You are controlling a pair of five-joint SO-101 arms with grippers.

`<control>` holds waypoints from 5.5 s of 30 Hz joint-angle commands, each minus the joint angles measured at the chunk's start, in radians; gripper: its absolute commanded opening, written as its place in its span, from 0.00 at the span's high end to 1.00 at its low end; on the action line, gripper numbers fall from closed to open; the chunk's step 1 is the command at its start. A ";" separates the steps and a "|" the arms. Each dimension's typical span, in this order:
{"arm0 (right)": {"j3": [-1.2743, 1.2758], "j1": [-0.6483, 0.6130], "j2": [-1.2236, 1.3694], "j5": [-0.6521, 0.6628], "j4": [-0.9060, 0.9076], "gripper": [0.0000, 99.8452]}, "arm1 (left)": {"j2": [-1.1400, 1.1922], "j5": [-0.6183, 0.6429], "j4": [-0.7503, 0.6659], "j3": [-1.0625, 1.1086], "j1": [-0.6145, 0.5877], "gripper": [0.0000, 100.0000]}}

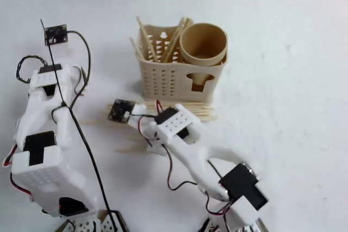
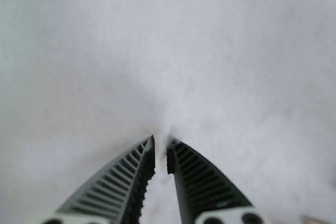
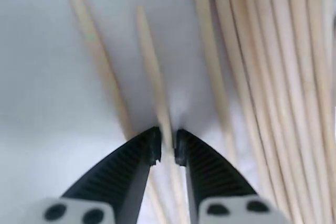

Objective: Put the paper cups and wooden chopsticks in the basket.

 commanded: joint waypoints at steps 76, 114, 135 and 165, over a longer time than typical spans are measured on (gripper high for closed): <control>-0.410 0.506 -0.837 -0.384 0.704 0.98 | -0.136 -0.071 0.336 -0.170 0.070 0.94; 0.836 0.978 -1.104 0.012 0.051 0.98 | -0.341 -0.786 0.348 0.238 0.849 0.82; 0.839 0.977 -1.104 0.015 0.047 0.98 | -0.308 -0.778 0.417 0.100 0.835 0.82; 0.847 0.977 -1.104 0.015 0.045 0.98 | -0.022 -0.778 0.345 0.083 0.901 0.98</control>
